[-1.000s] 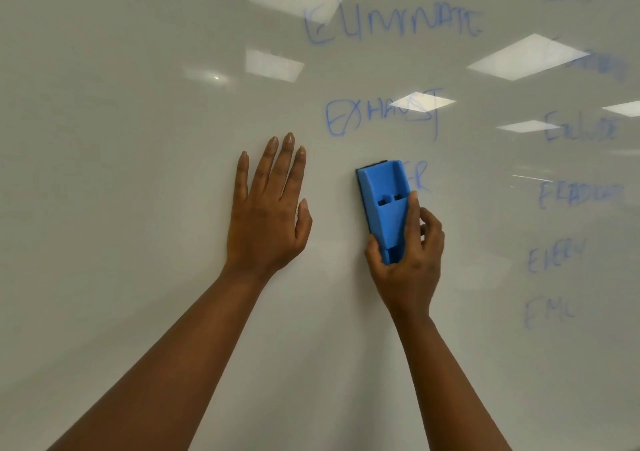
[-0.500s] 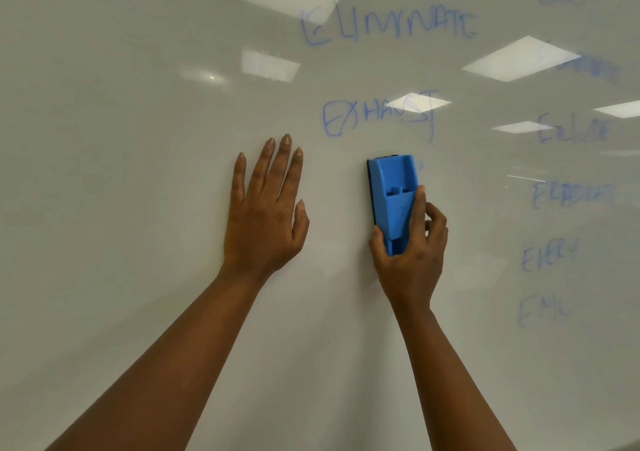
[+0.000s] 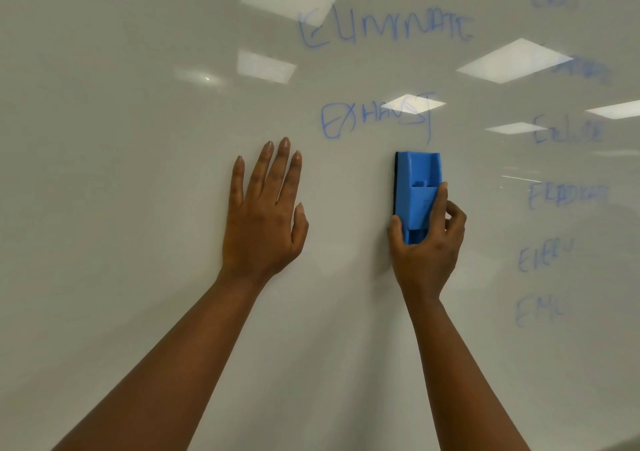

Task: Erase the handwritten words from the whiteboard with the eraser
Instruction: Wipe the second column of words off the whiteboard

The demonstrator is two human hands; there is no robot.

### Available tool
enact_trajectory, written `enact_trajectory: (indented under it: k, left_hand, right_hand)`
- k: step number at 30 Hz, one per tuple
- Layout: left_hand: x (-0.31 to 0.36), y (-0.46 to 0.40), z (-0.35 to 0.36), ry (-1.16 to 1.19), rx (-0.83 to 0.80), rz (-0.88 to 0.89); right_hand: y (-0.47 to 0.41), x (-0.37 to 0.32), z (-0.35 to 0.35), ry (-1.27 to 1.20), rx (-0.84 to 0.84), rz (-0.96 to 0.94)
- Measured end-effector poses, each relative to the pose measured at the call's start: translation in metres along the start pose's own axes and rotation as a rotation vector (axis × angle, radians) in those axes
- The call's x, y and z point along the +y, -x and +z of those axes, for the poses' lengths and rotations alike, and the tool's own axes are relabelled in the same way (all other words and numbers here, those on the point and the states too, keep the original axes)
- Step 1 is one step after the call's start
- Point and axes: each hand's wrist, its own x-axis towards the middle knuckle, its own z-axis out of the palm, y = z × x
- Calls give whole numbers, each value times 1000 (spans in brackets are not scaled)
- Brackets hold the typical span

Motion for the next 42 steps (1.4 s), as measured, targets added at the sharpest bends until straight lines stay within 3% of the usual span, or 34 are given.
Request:
enact_trajectory:
  k: [11,20,24,26,31,34,37,42]
  left_hand:
    - [0,1,1,-8,8,3]
    - [0,1,1,-2,5,4]
    - [-2,2,-1,28,8,16]
    - [-3,2,-2,50,13,19]
    - [-4,3,-6,93,11,29]
    - [-5,2,-9,107,-4,24]
    - [-3,2,-12,120,-33,17]
    - [-16,8,-16,50,-140,87]
  right_hand:
    - [-19,3,-2,-31,89,182]
    - [62,-43,7,-49,-105,-189]
    - [71,-34,4,-21,-155,-301]
    - [64,-16,-2,0,-110,-204]
    - [43,28,-17,22,44,239]
    - [43,27,-16,-2,67,320]
    - [54,4,-12,-88,60,209]
    - [103,-26,-2,-121,-139,-66]
